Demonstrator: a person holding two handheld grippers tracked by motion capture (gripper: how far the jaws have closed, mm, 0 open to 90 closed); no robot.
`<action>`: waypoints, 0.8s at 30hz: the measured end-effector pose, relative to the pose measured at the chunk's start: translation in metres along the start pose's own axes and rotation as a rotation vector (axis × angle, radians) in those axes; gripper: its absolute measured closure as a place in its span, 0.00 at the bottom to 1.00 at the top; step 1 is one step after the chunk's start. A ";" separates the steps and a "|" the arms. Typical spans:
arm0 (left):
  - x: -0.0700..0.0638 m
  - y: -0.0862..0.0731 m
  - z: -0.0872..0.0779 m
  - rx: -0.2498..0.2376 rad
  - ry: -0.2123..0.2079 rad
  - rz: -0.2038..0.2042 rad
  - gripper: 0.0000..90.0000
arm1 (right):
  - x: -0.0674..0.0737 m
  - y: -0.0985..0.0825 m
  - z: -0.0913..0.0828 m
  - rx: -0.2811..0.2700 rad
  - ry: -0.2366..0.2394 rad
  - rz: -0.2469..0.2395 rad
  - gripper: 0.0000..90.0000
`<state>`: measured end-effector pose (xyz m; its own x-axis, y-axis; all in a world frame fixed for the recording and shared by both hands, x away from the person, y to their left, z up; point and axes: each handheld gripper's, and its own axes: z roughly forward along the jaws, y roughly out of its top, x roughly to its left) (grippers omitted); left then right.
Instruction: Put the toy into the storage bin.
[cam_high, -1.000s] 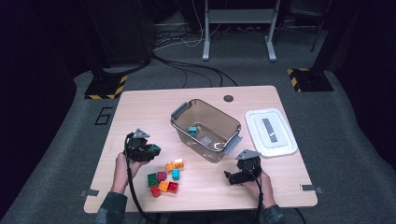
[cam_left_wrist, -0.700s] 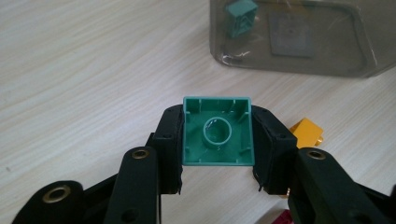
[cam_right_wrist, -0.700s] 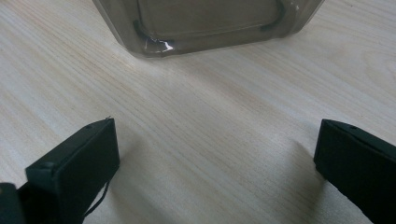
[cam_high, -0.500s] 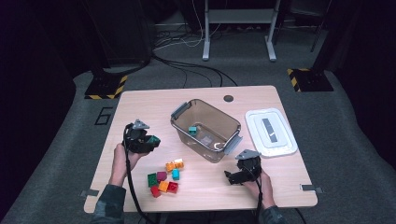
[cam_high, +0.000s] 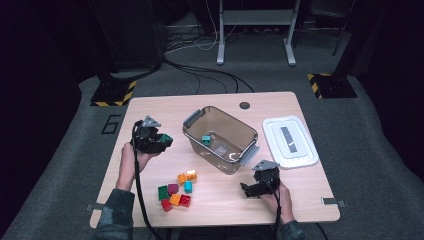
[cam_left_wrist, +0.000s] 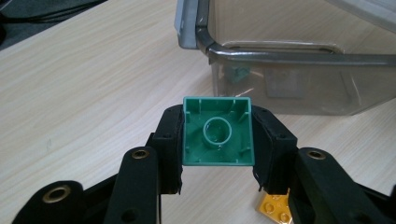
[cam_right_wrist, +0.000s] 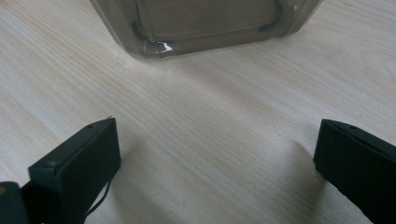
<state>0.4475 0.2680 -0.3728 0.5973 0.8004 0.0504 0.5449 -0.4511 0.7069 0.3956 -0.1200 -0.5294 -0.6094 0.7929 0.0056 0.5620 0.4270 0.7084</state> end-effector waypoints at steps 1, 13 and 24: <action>0.000 0.002 -0.001 0.001 0.001 0.003 0.65 | 0.000 0.000 0.000 0.000 0.000 0.001 0.00; -0.003 0.031 -0.007 -0.019 0.012 0.043 0.65 | 0.000 0.000 0.000 0.000 -0.001 -0.002 0.00; -0.007 0.053 -0.002 -0.025 -0.004 0.055 0.65 | 0.000 0.000 0.000 -0.001 -0.002 0.000 0.00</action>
<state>0.4715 0.2395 -0.3341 0.6287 0.7728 0.0868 0.4963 -0.4847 0.7202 0.3958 -0.1199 -0.5294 -0.6081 0.7939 0.0038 0.5616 0.4267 0.7088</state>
